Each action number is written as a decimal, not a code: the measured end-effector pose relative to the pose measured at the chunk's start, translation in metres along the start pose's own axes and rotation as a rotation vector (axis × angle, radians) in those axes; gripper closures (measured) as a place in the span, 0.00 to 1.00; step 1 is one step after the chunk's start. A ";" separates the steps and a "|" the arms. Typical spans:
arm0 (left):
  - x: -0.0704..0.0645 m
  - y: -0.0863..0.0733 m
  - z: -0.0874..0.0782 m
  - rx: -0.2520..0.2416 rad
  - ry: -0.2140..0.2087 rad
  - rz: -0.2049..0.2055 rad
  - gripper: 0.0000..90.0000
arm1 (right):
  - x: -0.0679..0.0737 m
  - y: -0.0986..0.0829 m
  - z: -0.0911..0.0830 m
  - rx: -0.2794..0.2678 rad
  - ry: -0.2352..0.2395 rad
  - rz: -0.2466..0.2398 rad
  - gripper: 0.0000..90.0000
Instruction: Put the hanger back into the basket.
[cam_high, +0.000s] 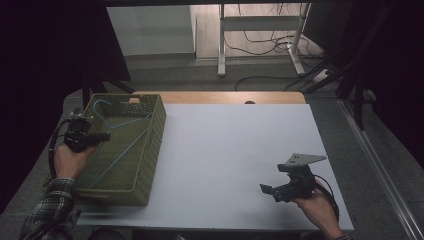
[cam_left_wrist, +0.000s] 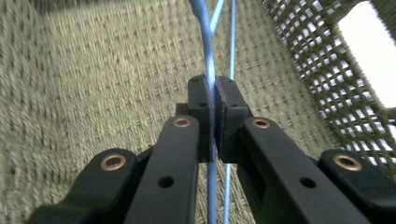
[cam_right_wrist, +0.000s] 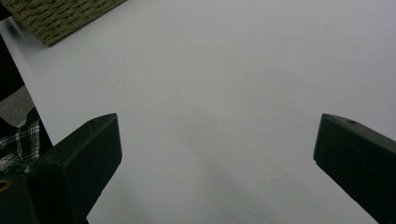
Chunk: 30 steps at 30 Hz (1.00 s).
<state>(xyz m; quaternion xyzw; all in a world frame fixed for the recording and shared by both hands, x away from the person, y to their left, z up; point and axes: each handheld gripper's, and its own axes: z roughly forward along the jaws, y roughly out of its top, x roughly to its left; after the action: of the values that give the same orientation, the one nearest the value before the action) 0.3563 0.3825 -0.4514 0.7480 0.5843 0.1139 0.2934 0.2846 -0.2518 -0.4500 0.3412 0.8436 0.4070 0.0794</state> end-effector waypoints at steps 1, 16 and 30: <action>0.001 -0.001 0.003 0.011 -0.005 -0.012 0.96 | 0.000 0.000 0.000 -0.002 0.001 -0.001 0.01; -0.033 -0.015 -0.036 -0.179 -0.049 0.096 0.41 | 0.002 -0.004 -0.010 -0.052 -0.027 0.012 0.01; -0.121 -0.058 -0.058 -0.332 -0.310 0.226 0.06 | 0.008 -0.011 -0.024 -0.064 -0.061 0.007 0.00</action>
<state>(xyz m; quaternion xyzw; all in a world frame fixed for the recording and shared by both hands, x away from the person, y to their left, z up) 0.2445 0.2952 -0.4170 0.7587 0.4184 0.1242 0.4837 0.2630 -0.2664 -0.4418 0.3538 0.8259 0.4237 0.1146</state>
